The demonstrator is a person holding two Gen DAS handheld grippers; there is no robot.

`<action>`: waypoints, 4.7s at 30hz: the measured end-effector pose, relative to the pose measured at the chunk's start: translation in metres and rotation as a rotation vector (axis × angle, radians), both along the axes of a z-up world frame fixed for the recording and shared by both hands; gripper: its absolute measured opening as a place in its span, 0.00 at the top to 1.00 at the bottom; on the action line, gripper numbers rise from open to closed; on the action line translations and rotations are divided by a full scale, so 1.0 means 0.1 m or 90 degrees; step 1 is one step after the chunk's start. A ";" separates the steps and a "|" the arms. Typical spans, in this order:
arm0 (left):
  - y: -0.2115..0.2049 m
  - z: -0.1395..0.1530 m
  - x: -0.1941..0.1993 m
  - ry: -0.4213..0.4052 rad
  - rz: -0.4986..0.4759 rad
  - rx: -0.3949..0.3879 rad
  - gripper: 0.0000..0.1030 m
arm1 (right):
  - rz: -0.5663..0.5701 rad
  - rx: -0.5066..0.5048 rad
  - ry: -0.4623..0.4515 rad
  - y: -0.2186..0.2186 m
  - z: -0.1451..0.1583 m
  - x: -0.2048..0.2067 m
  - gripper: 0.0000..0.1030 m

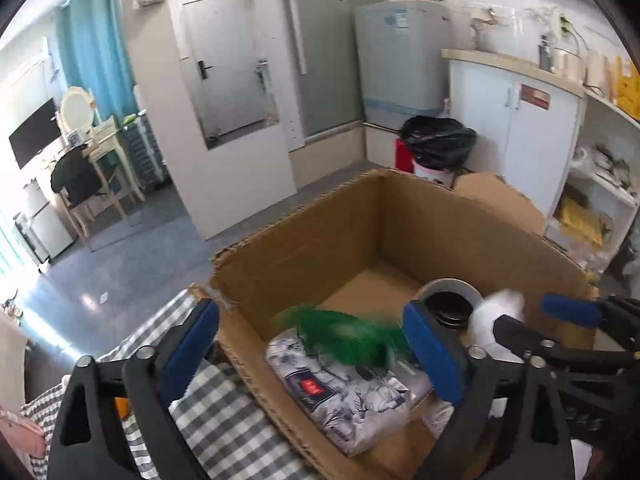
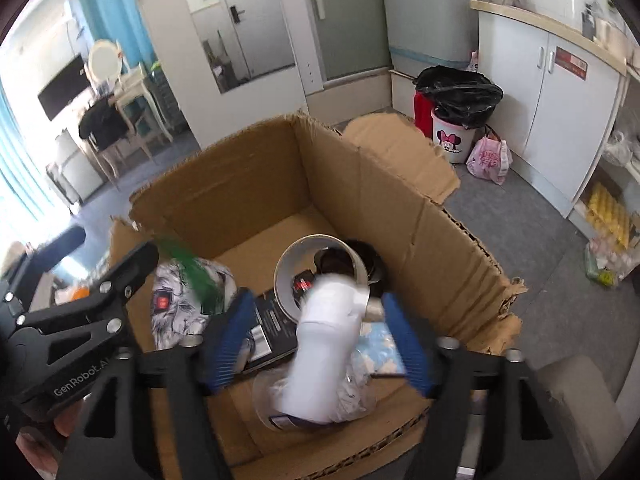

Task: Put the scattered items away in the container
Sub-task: 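Carry the snack pack and white bottle into the cardboard box and release both, then move both tools back over the table toward the orange, then grasp the orange with the right tool, then carry the orange into the cardboard box and open the right tool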

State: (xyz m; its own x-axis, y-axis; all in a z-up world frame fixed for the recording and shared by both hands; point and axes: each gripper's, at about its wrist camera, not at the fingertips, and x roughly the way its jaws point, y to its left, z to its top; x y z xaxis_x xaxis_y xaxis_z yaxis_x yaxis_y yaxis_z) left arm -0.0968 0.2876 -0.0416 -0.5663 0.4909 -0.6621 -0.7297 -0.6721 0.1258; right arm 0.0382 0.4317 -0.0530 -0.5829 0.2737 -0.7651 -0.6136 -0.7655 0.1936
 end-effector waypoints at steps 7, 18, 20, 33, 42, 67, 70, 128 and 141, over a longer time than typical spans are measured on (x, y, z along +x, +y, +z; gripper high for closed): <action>-0.21 0.10 -0.10 -0.006 0.016 0.023 0.00 | 0.011 0.000 0.007 -0.06 0.06 -0.03 0.30; -1.38 0.62 -0.21 0.057 0.214 0.042 0.00 | 0.104 0.037 0.063 -0.71 0.55 -0.19 0.30; -1.77 0.75 -0.25 0.075 0.275 0.043 0.00 | 0.132 0.049 0.083 -0.91 0.66 -0.26 0.30; -3.55 0.21 -0.50 0.002 0.464 0.056 0.00 | 0.282 0.040 0.083 -2.00 0.52 -0.91 0.26; -3.23 -0.50 -0.65 -0.054 0.403 0.019 0.00 | 0.349 0.049 0.008 -2.50 0.12 -1.57 0.27; -3.05 -1.05 -1.06 -0.109 0.324 0.000 0.16 | 0.403 0.046 -0.124 -2.90 -0.78 -2.82 0.28; -3.06 -1.12 -1.12 -0.136 0.324 -0.003 0.28 | 0.410 0.040 -0.138 -2.92 -0.87 -2.86 0.34; -0.64 0.85 0.30 0.024 -0.058 0.126 0.89 | 0.060 0.064 0.089 -0.70 0.99 -0.16 0.48; 0.03 0.21 0.22 -0.055 -0.041 0.017 0.36 | -0.011 -0.001 0.005 -0.01 0.38 -0.10 0.29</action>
State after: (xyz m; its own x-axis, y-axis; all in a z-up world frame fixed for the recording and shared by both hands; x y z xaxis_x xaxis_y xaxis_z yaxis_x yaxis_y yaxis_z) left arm -0.0749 0.2905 -0.0206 -0.4742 0.5422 -0.6936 -0.7785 -0.6262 0.0428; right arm 0.0285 0.4306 -0.0155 -0.5846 0.2832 -0.7603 -0.6250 -0.7546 0.1996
